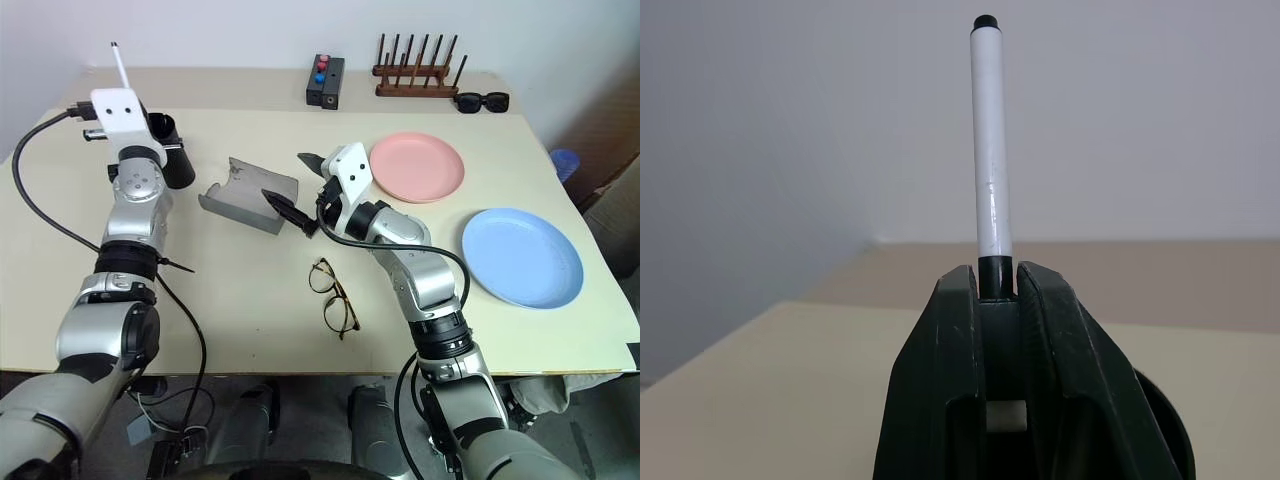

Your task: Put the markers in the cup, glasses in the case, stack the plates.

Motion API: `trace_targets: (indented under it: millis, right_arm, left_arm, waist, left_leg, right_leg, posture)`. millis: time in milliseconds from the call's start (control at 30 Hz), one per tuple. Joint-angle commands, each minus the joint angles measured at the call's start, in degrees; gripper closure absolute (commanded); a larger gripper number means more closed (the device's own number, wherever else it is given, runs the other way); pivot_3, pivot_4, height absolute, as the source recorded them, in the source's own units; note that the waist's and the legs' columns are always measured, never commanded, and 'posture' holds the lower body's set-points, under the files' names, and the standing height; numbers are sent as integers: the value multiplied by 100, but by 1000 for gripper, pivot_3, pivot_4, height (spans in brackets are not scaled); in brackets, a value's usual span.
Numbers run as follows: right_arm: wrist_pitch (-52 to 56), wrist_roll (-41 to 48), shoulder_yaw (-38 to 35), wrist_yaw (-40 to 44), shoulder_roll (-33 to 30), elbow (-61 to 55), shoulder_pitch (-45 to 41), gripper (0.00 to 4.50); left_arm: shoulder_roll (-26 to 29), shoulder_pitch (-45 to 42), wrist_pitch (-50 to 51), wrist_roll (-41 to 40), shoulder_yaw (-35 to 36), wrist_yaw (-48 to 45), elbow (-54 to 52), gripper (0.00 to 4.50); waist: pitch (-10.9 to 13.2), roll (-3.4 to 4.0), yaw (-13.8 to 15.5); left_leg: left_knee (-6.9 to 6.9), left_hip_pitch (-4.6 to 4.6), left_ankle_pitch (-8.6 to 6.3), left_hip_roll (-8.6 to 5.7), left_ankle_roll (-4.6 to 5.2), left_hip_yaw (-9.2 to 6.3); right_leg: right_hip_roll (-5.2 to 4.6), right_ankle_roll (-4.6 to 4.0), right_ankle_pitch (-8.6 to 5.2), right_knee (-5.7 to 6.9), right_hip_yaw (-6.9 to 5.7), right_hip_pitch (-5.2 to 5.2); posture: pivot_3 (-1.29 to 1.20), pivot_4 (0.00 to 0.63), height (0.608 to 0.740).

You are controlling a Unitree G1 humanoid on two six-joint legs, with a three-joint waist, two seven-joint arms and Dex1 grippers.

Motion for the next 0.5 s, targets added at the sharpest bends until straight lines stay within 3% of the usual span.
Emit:
trace_targets:
  millis: [33, 133, 433, 500]
  right_arm:
    - [-120, 38, -91, 14, 17, -193, -97, 0]
    - [-114, 40, -84, 9, 21, -200, -87, 0]
    - [-102, 45, -80, 0, 24, -226, -59, 0]
    - [-105, 45, -79, -1, 31, -211, -71, 0]
  left_arm:
    - [12, -39, -175, -18, 56, 39, -40, 4477]
    - [0, -39, -183, -38, 64, 29, 25, 4477]
    - [-4, -37, -183, 57, 11, 250, 68, 134]
    - [-25, -41, -181, 26, 30, 266, 45, 134]
  waist:
    - [0, 0, 1]
    - [0, 0, 2]
    - [0, 0, 2]
    - [0, 0, 1]
  left_leg:
    - [0, 0, 0, 0, 0, 0]
    - [0, 0, 0, 0, 0, 0]
    - [0, 0, 0, 0, 0, 0]
    - [0, 0, 0, 0, 0, 0]
  right_leg:
    - [0, 0, 0, 0, 0, 0]
    - [0, 0, 0, 0, 0, 0]
    - [0, 0, 0, 0, 0, 0]
    - [0, 0, 0, 0, 0, 0]
  posture:
    - [0, 150, 740]
    - [0, 150, 740]
    - [0, 150, 740]
    - [0, 150, 740]
